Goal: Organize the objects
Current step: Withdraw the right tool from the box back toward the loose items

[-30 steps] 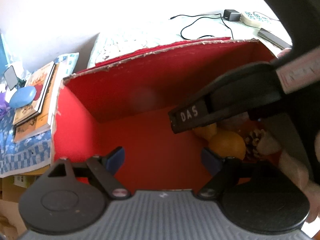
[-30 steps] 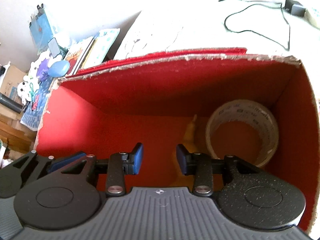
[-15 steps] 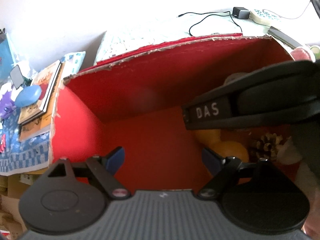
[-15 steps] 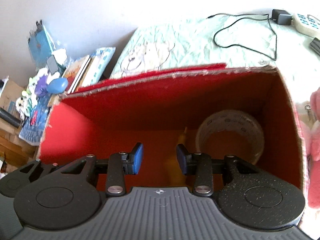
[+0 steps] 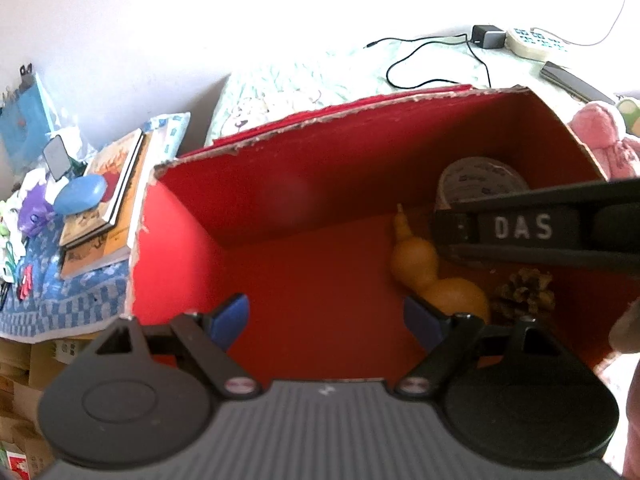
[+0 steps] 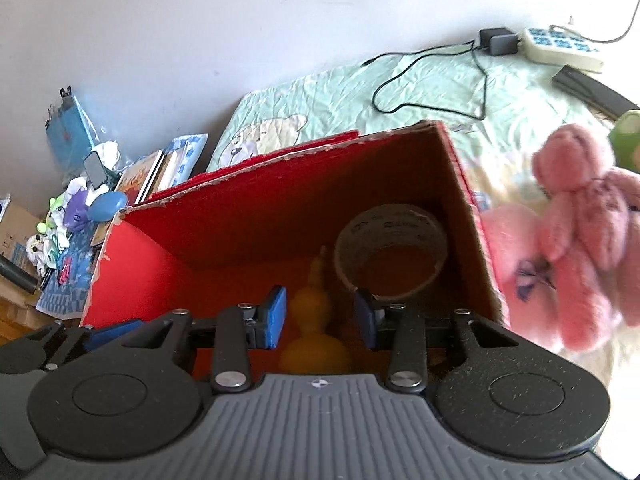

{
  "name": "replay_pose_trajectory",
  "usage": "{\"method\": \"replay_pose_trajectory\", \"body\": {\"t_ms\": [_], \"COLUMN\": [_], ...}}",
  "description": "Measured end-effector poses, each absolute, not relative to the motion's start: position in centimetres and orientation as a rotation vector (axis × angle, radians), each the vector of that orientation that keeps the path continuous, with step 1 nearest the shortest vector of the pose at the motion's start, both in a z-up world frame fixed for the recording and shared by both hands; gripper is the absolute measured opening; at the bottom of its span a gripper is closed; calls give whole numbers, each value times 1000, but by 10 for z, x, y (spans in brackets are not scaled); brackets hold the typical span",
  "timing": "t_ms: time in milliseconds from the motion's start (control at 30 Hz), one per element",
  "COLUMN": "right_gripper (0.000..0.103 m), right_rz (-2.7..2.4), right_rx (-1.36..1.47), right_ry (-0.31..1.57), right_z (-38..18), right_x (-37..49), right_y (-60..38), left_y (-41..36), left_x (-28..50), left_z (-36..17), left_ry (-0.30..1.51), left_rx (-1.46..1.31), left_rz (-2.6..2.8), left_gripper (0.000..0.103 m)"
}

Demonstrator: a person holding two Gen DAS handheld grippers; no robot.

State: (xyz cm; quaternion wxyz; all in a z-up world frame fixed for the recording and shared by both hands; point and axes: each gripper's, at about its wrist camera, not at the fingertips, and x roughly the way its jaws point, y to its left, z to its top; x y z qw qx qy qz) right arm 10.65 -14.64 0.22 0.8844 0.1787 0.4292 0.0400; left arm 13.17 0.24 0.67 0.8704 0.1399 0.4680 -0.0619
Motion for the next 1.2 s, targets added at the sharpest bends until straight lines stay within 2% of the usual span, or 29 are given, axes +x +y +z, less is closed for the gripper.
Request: {"method": "replay_pose_trajectory", "body": {"t_ms": [633,867,1067,1200], "right_gripper": [45,50,58,58], "right_rz": [9,-16,-30,-36], "right_rx": [355,281,236,228], "right_ry": [686,631,626,605], "right_z": [19,32,37,38], "right_x": [40,17,1,-9], "right_y": [-150,-139,-130,-126], "left_y": [1,6,11,12], "left_x": [83,64,49,41], "left_z": [27,40,49,47], "left_ry": [914,882,866,890], "left_rx": [282,276,264,249], "left_rz": [-90,-68,-56,-77], "left_gripper": [90,91,91,92]}}
